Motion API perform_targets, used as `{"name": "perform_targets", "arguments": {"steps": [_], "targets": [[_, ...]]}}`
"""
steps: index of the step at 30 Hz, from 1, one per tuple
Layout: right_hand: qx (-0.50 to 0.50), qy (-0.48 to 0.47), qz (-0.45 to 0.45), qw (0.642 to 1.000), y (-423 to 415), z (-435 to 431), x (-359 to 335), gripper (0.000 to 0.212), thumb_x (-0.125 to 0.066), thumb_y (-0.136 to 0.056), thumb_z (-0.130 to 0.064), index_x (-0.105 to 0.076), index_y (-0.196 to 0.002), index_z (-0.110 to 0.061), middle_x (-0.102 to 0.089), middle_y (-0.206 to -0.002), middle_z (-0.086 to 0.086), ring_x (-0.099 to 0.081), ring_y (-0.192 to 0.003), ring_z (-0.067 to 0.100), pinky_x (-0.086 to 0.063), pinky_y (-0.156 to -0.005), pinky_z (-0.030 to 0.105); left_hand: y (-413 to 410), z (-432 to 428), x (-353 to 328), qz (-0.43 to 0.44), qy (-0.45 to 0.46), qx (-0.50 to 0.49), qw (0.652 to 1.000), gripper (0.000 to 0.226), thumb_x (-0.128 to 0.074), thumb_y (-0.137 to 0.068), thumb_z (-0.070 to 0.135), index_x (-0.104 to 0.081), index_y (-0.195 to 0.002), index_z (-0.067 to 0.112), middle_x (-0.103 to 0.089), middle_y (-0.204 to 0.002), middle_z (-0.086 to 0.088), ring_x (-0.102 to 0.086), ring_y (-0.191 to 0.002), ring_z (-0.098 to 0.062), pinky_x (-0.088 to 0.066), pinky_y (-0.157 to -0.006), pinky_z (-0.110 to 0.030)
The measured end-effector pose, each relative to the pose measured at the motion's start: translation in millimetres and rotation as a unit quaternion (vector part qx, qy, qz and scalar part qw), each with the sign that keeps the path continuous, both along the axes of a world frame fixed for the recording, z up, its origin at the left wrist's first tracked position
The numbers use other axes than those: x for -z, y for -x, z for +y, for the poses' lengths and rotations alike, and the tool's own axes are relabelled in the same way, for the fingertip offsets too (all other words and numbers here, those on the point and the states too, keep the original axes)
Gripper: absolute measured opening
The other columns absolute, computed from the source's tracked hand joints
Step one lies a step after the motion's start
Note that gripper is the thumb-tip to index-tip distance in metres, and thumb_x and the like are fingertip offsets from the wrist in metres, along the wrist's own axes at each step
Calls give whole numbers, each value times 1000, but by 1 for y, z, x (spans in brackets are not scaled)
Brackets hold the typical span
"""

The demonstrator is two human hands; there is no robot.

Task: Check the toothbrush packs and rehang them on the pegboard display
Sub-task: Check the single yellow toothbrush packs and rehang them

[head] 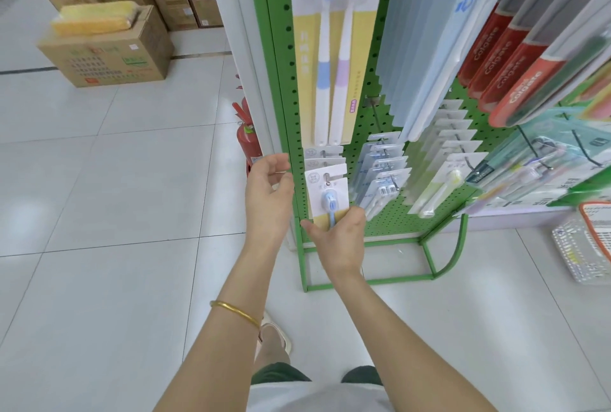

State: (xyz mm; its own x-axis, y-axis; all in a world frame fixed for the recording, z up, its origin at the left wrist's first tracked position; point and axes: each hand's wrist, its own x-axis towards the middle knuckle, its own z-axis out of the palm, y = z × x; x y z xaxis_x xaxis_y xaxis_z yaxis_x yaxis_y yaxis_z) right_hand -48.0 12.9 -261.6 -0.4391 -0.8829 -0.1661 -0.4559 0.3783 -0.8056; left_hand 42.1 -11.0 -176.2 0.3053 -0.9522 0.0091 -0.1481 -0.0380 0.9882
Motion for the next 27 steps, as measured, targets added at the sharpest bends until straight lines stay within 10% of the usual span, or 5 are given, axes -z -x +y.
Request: {"name": "perform_targets", "arguments": {"steps": [10, 27], "targets": [[-56, -9, -3, 998, 7, 3, 4, 90, -84, -68, -32, -30, -135, -6, -39, -132, 10, -43, -120, 29, -42, -96, 39, 1, -35, 1, -270, 26, 86, 959, 21, -49, -95, 9, -64, -109, 5, -57, -107, -6, -52, -89, -14, -35, -75, -16], [-84, 65, 21, 994, 34, 29, -12, 69, -69, -84, -27, -31, -137, -5, -38, -132, 9, -41, -118, 24, -32, -82, 21, 2, -45, -19, -287, -19, 127, 949, 14, -59, -88, 8, -60, -77, 17, -58, -82, 2, -55, -78, -19, -38, -64, -25]]}}
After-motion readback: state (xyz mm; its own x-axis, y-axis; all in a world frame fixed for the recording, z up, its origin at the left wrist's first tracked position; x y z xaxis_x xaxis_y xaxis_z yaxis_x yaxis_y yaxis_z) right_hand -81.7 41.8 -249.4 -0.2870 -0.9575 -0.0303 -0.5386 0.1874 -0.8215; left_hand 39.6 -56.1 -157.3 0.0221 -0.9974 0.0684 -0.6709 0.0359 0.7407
